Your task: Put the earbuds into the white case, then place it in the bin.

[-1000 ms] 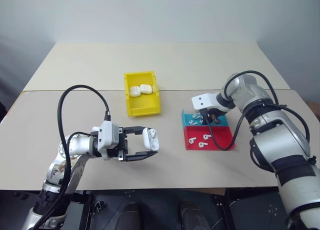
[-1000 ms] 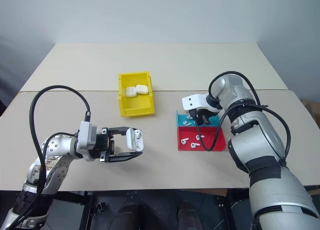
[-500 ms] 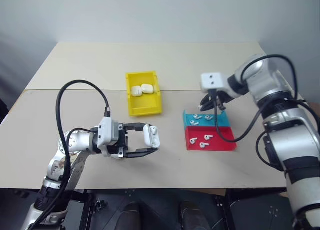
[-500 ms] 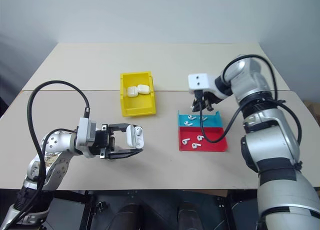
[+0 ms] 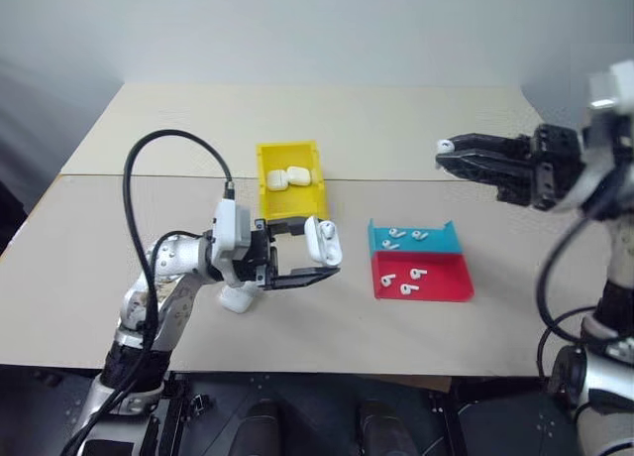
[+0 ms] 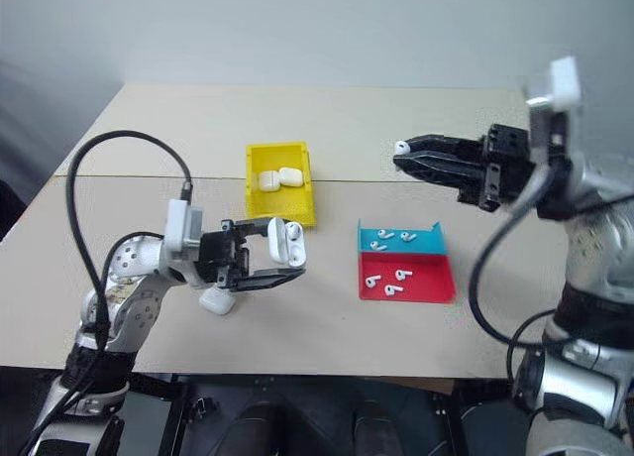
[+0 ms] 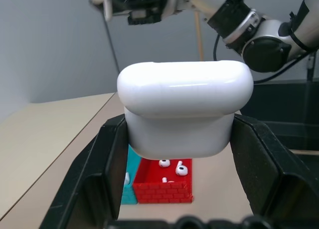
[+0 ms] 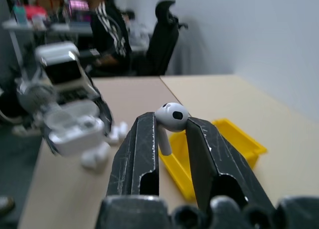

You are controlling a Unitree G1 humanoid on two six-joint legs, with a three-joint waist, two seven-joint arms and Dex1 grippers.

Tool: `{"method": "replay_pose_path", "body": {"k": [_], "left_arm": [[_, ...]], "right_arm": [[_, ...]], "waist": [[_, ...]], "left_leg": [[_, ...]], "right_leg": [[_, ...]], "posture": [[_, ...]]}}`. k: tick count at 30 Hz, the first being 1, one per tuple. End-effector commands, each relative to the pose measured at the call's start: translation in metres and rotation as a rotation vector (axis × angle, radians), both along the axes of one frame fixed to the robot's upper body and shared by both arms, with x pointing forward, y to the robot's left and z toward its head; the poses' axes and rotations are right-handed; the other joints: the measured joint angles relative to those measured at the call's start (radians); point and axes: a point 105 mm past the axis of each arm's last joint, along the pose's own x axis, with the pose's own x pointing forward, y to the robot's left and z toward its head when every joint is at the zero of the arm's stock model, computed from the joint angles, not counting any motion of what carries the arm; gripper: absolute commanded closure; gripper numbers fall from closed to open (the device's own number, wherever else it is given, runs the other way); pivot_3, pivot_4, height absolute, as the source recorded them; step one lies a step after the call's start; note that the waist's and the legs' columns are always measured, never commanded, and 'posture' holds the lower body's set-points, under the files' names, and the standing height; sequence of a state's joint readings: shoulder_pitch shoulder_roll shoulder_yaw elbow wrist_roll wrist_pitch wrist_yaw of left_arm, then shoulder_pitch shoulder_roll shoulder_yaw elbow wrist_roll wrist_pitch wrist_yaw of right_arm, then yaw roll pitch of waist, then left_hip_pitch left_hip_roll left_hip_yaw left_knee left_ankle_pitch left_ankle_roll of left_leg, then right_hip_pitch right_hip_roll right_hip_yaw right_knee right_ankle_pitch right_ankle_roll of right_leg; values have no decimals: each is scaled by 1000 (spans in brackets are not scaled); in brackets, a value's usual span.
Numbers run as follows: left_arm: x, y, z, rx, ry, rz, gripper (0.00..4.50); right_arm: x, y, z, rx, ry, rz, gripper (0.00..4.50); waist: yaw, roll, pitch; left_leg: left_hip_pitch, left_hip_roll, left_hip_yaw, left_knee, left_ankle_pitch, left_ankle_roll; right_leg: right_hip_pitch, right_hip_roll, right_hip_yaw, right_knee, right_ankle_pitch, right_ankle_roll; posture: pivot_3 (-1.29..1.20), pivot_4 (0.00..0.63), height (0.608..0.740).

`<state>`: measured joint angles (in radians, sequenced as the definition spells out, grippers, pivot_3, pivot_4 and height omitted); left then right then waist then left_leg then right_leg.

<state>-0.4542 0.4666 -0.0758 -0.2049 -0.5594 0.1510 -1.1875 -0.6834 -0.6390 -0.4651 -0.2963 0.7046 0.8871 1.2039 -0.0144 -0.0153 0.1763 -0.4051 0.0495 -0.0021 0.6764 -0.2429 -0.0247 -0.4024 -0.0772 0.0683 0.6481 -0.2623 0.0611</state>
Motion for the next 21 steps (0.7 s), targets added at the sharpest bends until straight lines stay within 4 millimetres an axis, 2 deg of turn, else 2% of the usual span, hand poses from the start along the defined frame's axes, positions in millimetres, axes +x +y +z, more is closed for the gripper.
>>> {"method": "replay_pose_path", "body": {"k": [1, 10, 15, 21], "left_arm": [[0, -11, 9, -13, -35, -49, 1725], [3, -22, 10, -23, -40, -102, 1725], [5, -23, 12, -24, -46, -109, 1725], [3, -24, 13, -31, -53, -116, 1725]], "right_arm": [[-26, 14, 3, 87, 38, 62, 3869], [-51, 44, -14, 86, 106, 106, 3869], [-55, 56, -24, 63, 141, 141, 3869], [-50, 64, -36, 33, 156, 136, 3869]], "waist": [[-3, 0, 0], [-2, 0, 0], [-2, 0, 0], [-2, 0, 0]], "left_leg": [[1, 0, 0, 0, 0, 0], [-1, 0, 0, 0, 0, 0], [-1, 0, 0, 0, 0, 0], [-1, 0, 0, 0, 0, 0]], "right_leg": [[0, 0, 0, 0, 0, 0], [-1, 0, 0, -1, 0, 0], [-1, 0, 0, -1, 0, 0], [-1, 0, 0, -1, 0, 0]], "posture": [[0, 150, 740], [0, 150, 740], [0, 150, 740], [0, 150, 740]]}}
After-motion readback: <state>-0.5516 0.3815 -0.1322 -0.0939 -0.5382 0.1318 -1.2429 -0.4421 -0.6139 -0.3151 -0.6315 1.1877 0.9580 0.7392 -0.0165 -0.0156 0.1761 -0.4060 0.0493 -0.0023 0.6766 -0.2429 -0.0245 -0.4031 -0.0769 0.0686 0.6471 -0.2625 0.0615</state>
